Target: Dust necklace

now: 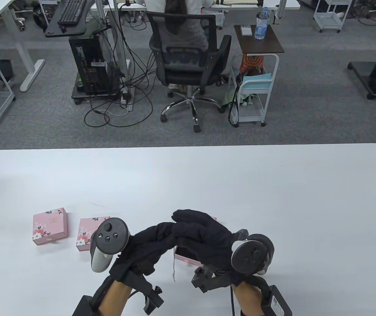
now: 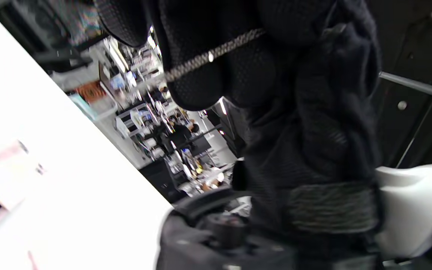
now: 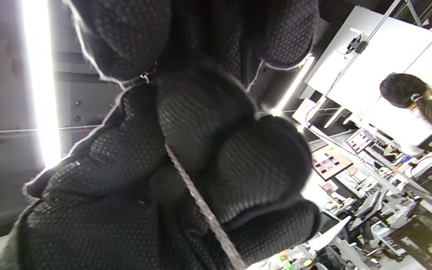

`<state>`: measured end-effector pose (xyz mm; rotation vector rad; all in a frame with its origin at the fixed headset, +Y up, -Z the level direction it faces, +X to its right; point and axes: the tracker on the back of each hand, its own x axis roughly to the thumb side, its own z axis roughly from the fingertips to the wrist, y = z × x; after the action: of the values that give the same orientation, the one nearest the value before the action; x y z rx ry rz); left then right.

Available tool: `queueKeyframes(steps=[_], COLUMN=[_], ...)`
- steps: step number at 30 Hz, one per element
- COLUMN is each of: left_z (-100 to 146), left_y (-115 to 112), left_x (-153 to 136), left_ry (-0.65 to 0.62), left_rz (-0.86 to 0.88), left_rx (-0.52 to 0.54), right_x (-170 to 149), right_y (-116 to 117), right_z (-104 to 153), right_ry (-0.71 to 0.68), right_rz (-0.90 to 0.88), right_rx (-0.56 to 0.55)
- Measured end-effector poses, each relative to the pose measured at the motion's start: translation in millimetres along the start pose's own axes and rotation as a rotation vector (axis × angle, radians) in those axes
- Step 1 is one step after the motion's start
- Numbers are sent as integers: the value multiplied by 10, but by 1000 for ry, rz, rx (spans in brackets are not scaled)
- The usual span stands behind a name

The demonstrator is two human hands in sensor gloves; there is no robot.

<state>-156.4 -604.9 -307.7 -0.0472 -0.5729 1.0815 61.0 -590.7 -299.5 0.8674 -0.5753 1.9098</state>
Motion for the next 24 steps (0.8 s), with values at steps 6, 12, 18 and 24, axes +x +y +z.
queueKeyframes(steps=[6, 12, 18, 24], left_z=[-6, 3, 41, 28], left_y=[51, 45, 33, 46], left_x=[34, 26, 62, 23], left_ry=[-70, -88, -58, -29], left_rz=[37, 167, 131, 193], left_rx=[-129, -144, -74, -115], right_x=[42, 81, 134, 159], right_y=[-11, 42, 52, 70], right_z=[12, 33, 48, 56], right_ry=[0, -21, -59, -91], right_rz=[103, 119, 226, 269], right_rx=[13, -37, -45, -25])
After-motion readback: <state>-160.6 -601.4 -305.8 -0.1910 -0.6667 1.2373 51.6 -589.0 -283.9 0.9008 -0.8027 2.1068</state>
